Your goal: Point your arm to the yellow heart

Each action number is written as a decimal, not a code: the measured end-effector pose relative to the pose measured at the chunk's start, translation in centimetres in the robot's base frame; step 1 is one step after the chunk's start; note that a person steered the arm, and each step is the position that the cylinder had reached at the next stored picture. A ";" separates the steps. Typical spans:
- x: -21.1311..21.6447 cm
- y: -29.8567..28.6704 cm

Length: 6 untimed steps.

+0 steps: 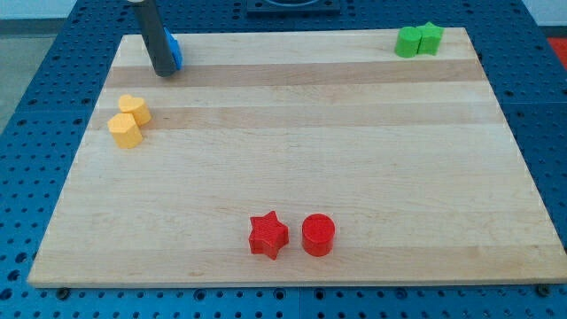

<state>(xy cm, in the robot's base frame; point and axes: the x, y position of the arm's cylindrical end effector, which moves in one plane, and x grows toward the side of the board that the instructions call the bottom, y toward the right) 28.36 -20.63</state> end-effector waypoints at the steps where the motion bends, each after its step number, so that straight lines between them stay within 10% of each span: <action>1: 0.0 0.0; 6: 8.1 -9.8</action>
